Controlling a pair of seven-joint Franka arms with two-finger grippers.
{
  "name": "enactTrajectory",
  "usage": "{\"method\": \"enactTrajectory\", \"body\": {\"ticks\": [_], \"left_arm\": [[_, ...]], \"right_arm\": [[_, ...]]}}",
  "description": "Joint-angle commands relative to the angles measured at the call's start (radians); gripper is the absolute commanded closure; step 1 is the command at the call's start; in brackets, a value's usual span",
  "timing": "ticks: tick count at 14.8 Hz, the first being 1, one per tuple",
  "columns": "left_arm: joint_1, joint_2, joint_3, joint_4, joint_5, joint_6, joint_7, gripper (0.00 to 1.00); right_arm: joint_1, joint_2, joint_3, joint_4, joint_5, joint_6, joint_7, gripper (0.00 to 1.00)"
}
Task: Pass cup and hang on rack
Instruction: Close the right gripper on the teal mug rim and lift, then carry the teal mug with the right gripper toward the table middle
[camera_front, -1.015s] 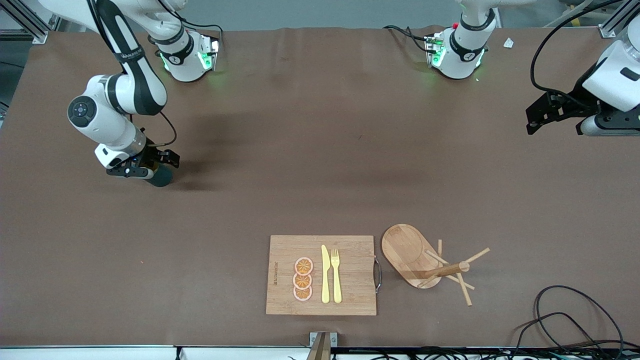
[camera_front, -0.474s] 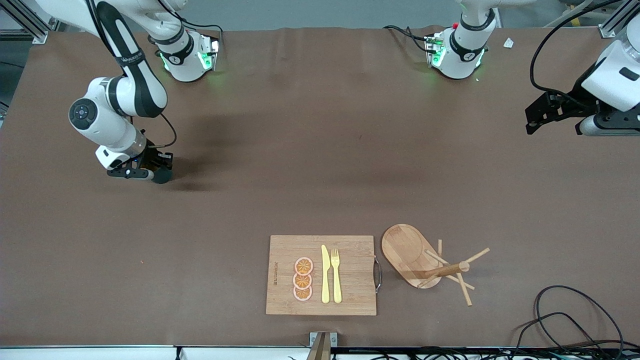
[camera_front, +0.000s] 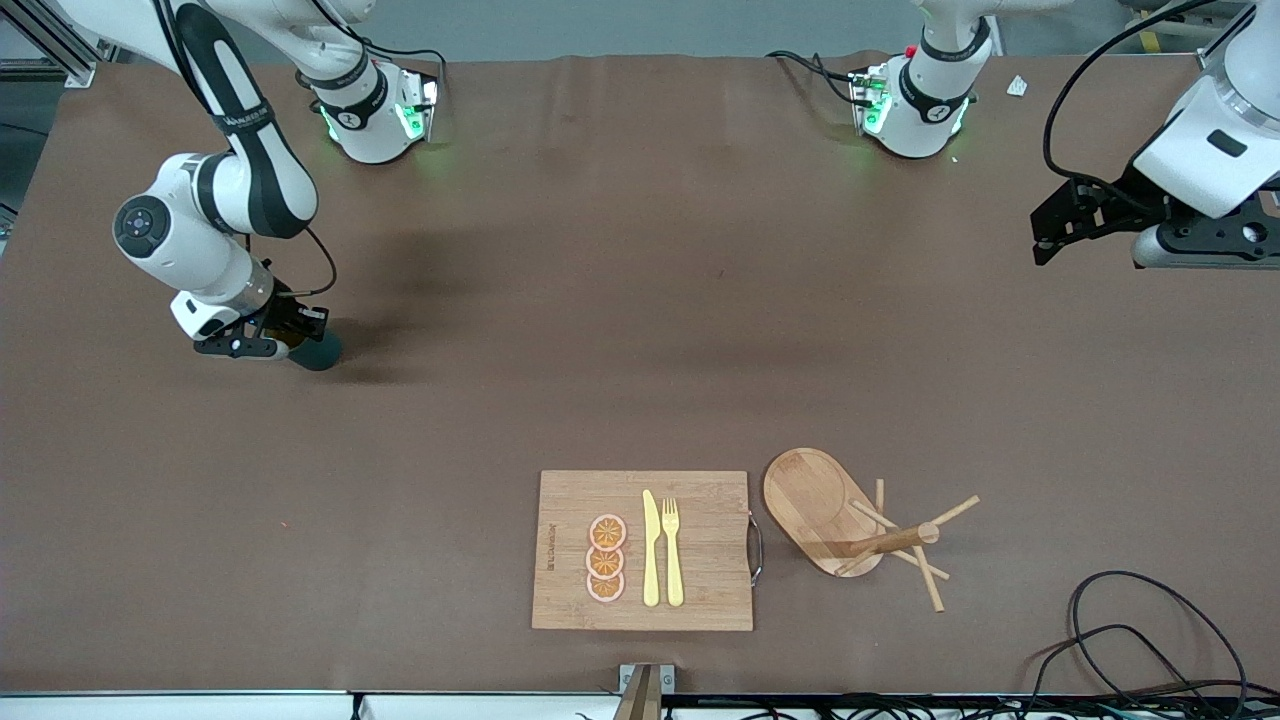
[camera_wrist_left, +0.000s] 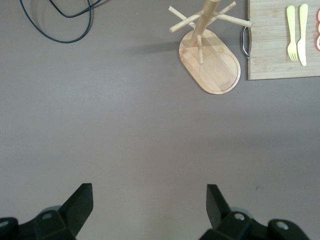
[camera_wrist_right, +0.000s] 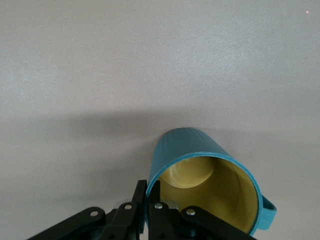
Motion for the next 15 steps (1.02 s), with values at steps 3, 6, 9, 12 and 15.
{"method": "enactTrajectory", "body": {"ticks": [3,6,9,12,15], "left_arm": [[-0.002,0.011,-0.002,0.010,0.005,-0.005,0.002,0.00],[0.004,0.011,-0.002,0.010,0.005,-0.005,0.008,0.00],[0.005,0.011,-0.002,0.012,0.005,-0.005,0.014,0.00],[0.004,0.010,-0.003,0.012,0.005,-0.005,0.016,0.00],[0.004,0.008,-0.003,0.012,0.003,-0.005,0.017,0.00]], "right_arm": [[0.082,-0.044,0.012,0.025,0.009,-0.137,0.181,1.00],[0.259,-0.088,0.012,0.115,0.009,-0.277,0.484,1.00],[0.421,-0.079,0.012,0.258,0.009,-0.382,0.724,1.00],[0.533,-0.033,0.012,0.307,0.005,-0.369,0.908,1.00],[0.663,0.063,0.012,0.376,0.005,-0.336,1.135,1.00]]}}
